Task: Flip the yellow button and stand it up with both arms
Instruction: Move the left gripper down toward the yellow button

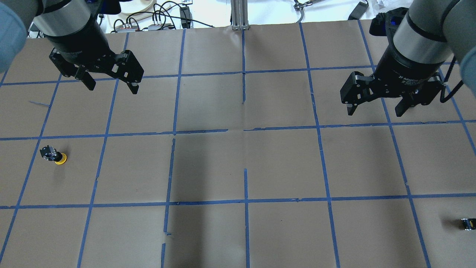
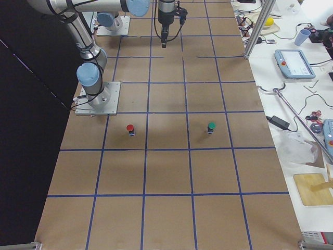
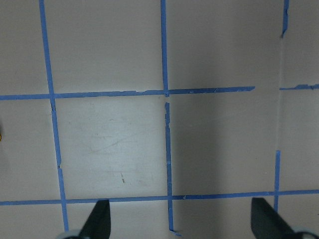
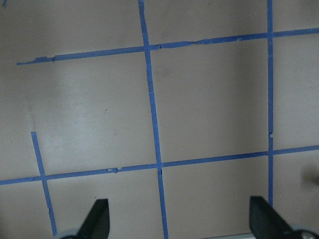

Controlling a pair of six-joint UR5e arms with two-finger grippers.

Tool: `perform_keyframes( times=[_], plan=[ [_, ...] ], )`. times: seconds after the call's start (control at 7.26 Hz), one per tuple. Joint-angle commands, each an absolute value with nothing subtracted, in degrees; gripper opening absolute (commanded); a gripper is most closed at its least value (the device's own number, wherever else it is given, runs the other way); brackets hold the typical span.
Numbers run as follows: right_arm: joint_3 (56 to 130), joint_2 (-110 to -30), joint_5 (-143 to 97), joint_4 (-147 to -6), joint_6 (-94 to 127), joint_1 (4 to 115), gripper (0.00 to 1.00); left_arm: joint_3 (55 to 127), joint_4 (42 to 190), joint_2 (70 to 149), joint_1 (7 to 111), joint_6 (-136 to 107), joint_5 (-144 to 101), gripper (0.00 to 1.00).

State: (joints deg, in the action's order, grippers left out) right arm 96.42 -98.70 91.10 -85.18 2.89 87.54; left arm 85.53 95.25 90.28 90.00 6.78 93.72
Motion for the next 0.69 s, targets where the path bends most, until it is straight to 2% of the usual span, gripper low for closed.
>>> perform_keyframes(
  times=[0.0, 0.28, 0.55],
  plan=[
    [96.33, -98.7, 90.97, -86.21, 3.51, 87.45, 1.0, 85.69, 95.19, 90.35, 90.0, 5.99, 93.78, 1.0],
    [96.42, -98.61, 90.53, -86.31, 2.55, 87.36, 1.0, 87.09, 95.27, 89.74, 88.87, 6.93, 92.46, 1.0],
    [96.42, -98.53, 90.53, -86.31, 3.34, 87.36, 1.0, 89.1, 95.71, 89.31, 86.24, 17.77, 92.9, 1.0]
  ],
)
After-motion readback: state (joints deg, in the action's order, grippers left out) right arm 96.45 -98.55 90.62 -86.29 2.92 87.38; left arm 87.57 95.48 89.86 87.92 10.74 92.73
